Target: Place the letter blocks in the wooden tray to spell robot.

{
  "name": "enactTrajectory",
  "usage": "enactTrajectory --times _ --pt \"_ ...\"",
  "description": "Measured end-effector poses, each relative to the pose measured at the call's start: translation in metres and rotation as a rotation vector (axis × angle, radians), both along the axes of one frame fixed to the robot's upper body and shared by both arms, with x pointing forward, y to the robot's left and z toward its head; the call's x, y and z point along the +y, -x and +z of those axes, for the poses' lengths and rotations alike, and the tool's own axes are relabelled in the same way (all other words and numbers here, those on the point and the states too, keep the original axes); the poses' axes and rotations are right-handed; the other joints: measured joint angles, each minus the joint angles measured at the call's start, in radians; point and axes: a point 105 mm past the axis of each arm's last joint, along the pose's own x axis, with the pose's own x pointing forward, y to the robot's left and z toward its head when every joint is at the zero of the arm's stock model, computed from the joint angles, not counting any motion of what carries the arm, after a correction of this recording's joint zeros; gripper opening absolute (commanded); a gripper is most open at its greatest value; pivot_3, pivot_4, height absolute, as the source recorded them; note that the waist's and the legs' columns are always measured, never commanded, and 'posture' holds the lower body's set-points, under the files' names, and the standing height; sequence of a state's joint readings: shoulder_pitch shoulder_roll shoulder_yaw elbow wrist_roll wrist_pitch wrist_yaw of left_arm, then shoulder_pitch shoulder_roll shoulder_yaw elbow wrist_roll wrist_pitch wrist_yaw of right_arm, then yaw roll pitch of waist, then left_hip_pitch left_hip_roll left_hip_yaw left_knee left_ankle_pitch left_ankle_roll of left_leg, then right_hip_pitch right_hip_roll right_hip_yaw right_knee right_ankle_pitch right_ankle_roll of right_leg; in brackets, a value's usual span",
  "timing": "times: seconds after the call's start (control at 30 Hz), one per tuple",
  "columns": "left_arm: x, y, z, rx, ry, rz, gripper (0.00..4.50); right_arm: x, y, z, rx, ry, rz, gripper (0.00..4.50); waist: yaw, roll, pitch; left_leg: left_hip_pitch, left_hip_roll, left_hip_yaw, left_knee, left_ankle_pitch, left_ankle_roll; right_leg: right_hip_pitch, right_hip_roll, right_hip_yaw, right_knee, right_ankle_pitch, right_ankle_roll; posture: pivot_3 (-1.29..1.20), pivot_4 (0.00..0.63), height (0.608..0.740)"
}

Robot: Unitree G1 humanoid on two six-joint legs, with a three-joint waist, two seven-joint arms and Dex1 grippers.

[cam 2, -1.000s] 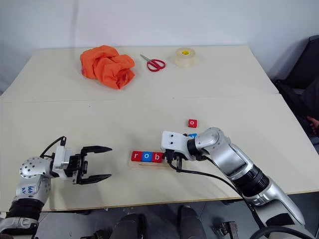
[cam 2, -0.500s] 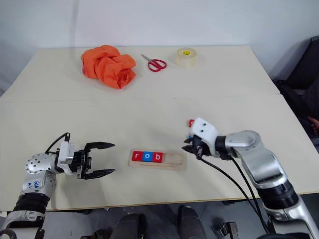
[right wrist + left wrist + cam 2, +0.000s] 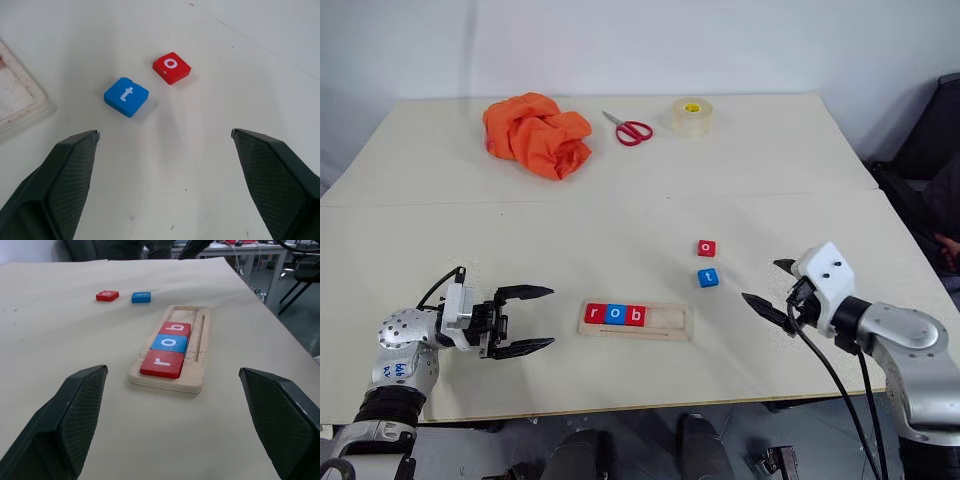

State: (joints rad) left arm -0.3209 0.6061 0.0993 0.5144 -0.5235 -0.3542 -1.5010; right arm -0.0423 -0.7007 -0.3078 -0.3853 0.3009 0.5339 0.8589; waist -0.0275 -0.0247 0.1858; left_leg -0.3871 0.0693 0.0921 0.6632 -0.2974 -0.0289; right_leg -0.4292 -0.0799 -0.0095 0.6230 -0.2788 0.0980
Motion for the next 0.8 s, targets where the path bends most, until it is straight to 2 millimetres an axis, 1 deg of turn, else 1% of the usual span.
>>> enactTrajectory --times 0.13,0.33,0.6,0.73,0.8 --pt "0.000 -0.001 0.000 0.003 0.002 0.000 4.50 -0.002 0.003 0.001 -0.015 -0.012 0.005 4.44 0.001 0.000 0.000 0.000 0.000 0.000 0.000 0.000 0.000 0.000 0.000 0.000 0.000 0.000 0.000 0.00 0.150 0.740" --pt "0.000 -0.002 0.001 0.003 0.002 0.001 4.50 -0.002 0.007 -0.004 -0.003 -0.024 0.010 4.44 0.001 0.000 0.000 0.000 0.000 0.000 0.000 0.000 0.000 0.000 0.000 0.000 0.000 0.000 0.000 0.00 0.150 0.740" --pt "0.001 -0.002 0.002 0.001 0.001 0.003 4.50 -0.003 0.007 -0.005 -0.002 -0.023 0.010 4.44 0.001 0.000 0.000 0.000 0.000 0.000 0.000 0.000 0.000 0.000 0.000 0.000 0.000 0.000 0.000 0.00 0.150 0.740" --pt "0.001 0.000 0.001 0.000 -0.001 0.001 4.50 -0.002 0.003 -0.006 0.004 -0.030 0.010 4.44 -0.001 0.000 0.000 0.000 0.000 0.000 0.000 0.000 0.000 0.000 0.000 0.000 0.000 0.000 0.000 0.00 0.150 0.740" --pt "0.000 0.002 0.002 -0.006 -0.003 -0.005 4.50 0.004 -0.004 -0.005 0.003 -0.049 0.000 4.44 -0.002 0.000 0.000 0.000 0.000 0.000 0.000 0.000 0.000 0.000 0.000 0.000 0.000 0.000 0.000 0.00 0.150 0.740"
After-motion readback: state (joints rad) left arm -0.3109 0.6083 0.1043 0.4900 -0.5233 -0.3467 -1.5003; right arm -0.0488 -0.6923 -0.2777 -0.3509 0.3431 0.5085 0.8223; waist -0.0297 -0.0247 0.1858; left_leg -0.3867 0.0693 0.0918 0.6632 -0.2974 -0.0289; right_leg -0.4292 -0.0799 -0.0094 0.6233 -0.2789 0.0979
